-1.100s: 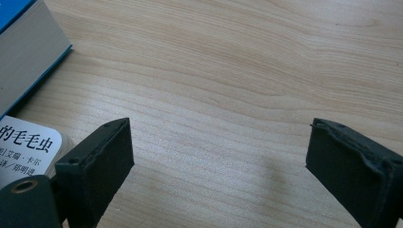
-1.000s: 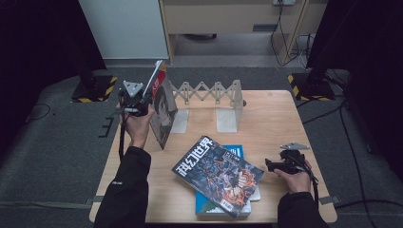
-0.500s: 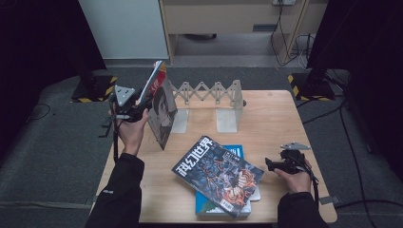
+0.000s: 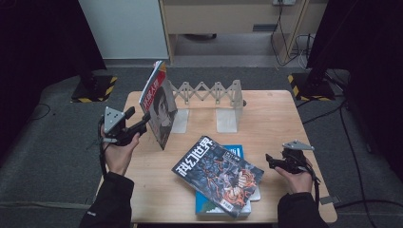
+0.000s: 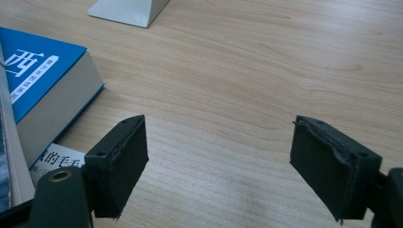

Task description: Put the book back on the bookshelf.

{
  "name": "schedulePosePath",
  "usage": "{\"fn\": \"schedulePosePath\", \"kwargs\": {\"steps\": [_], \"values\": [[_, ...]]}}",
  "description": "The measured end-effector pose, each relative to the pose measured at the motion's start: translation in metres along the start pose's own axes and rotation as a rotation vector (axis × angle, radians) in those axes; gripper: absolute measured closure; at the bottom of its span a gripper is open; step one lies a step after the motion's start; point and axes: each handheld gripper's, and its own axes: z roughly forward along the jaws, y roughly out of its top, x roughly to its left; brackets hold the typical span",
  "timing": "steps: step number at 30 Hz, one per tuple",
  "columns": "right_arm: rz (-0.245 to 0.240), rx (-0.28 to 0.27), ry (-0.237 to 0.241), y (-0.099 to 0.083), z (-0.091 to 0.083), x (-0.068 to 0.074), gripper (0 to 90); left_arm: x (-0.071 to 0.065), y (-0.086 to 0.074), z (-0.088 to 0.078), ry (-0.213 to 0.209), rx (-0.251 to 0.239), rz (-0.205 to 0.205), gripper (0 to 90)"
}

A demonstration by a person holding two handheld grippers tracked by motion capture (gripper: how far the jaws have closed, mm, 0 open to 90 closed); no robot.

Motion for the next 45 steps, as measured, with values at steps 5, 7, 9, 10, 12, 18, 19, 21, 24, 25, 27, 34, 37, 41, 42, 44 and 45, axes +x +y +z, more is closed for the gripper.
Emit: {"fn": "schedulePosePath", "kwargs": {"steps": [5,7,9,10,12,18,19,21,24,25,27,34,37,41,42,44,45], "values": [[-0.016,-0.032,0.013,0.001,-0.004,0.003,23.2,-0.008,-0.027,-0.009,-0.055,0.051,-0.018,34.0],[-0.01,-0.031,0.019,0.002,-0.005,0.005,23.4,-0.012,-0.039,-0.011,-0.081,0.087,-0.033,32.5],[-0.027,-0.048,0.016,0.002,-0.006,0.006,23.6,-0.016,-0.049,-0.011,-0.105,0.114,-0.026,32.4],[-0.032,-0.055,0.022,0.003,-0.007,0.006,23.8,-0.017,-0.053,-0.01,-0.108,0.129,-0.021,31.4],[-0.041,-0.067,0.034,0.003,-0.009,0.008,23.9,-0.022,-0.061,-0.01,-0.126,0.137,-0.03,30.4],[-0.039,-0.074,0.06,0.004,-0.013,0.014,23.5,-0.033,-0.086,-0.005,-0.168,0.193,-0.037,27.9],[-0.046,-0.075,0.065,0.004,-0.013,0.015,23.5,-0.034,-0.09,-0.003,-0.173,0.208,-0.041,27.6],[-0.042,-0.076,0.078,0.004,-0.015,0.017,23.9,-0.037,-0.097,-0.001,-0.198,0.232,-0.062,26.7],[-0.042,-0.085,0.092,0.004,-0.017,0.02,24.5,-0.04,-0.105,0.001,-0.235,0.262,-0.084,26.2],[-0.039,-0.09,0.095,0.004,-0.018,0.021,24.6,-0.041,-0.107,0.002,-0.246,0.268,-0.084,26.3],[-0.044,-0.094,0.102,0.004,-0.019,0.022,25.1,-0.045,-0.111,0.003,-0.27,0.285,-0.081,26.3],[-0.047,-0.099,0.148,0.003,-0.026,0.034,29.0,-0.056,-0.122,0.012,-0.35,0.327,-0.109,26.3],[-0.047,-0.096,0.178,0.002,-0.029,0.04,31.5,-0.059,-0.127,0.016,-0.376,0.355,-0.12,26.0],[-0.044,-0.086,0.226,-0.001,-0.029,0.049,32.0,-0.06,-0.13,0.02,-0.395,0.37,-0.145,26.0],[-0.039,-0.084,0.24,-0.002,-0.029,0.052,32.5,-0.059,-0.131,0.021,-0.409,0.371,-0.164,26.1],[-0.035,-0.086,0.265,-0.005,-0.028,0.057,33.4,-0.058,-0.134,0.022,-0.42,0.384,-0.194,26.1],[-0.036,-0.086,0.273,-0.006,-0.028,0.06,34.1,-0.058,-0.135,0.023,-0.422,0.396,-0.196,26.1]]}}
